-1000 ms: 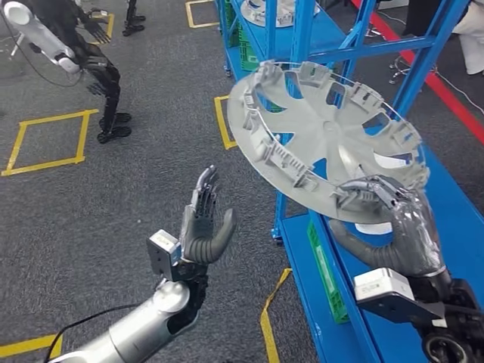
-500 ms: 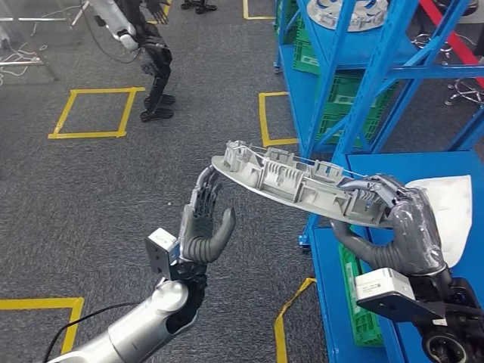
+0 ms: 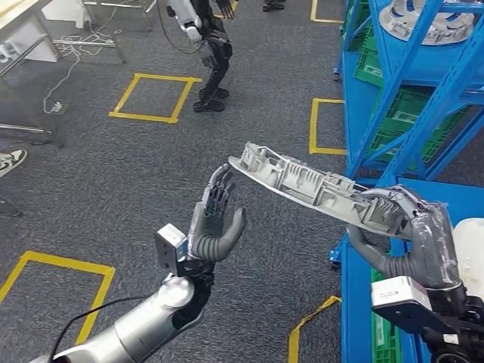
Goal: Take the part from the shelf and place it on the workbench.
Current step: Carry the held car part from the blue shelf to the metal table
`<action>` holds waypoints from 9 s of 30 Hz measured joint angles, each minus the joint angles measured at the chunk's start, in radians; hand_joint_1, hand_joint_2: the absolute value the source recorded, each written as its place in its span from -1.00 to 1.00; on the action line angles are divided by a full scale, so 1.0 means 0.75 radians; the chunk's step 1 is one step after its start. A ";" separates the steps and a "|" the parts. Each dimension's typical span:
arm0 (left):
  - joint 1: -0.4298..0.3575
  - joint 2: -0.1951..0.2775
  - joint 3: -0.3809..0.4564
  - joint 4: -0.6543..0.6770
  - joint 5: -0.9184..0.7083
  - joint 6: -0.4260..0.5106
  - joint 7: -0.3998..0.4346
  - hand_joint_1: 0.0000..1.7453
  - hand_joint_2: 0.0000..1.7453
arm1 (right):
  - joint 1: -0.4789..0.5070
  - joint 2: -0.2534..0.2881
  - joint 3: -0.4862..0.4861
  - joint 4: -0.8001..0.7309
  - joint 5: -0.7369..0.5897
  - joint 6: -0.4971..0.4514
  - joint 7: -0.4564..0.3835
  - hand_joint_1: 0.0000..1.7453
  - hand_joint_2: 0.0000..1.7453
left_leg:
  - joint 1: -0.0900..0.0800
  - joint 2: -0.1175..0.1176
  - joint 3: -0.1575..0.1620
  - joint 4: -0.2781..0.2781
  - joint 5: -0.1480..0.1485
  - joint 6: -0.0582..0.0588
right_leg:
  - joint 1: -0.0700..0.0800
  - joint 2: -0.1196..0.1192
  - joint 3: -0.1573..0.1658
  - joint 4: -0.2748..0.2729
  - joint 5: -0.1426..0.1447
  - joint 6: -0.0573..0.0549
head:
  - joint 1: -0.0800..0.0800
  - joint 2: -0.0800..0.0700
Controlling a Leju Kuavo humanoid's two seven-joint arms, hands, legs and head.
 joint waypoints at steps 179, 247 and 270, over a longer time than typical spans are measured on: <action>0.039 0.049 -0.018 -0.056 -0.027 0.113 0.035 -1.00 1.00 | 0.021 0.111 0.026 0.189 -0.223 0.040 -0.164 1.00 1.00 | -0.030 0.129 -0.004 -0.029 0.033 0.073 | 0.013 -0.060 0.015 0.029 -0.063 0.014 | -0.032 0.000; 0.036 0.060 -0.018 -0.066 -0.027 0.108 0.036 -1.00 1.00 | 0.020 0.114 0.018 0.211 -0.226 0.024 -0.169 1.00 1.00 | 0.003 0.125 0.040 -0.044 0.013 0.069 | 0.002 -0.064 -0.105 0.368 -0.230 0.060 | 0.002 0.000; 0.045 0.066 -0.018 -0.070 -0.028 0.113 0.042 -1.00 1.00 | 0.020 0.117 0.021 0.216 -0.229 0.023 -0.173 1.00 1.00 | -0.002 0.126 -0.034 -0.050 0.086 0.022 | 0.035 -0.054 0.094 -0.011 -0.084 0.007 | 0.001 0.000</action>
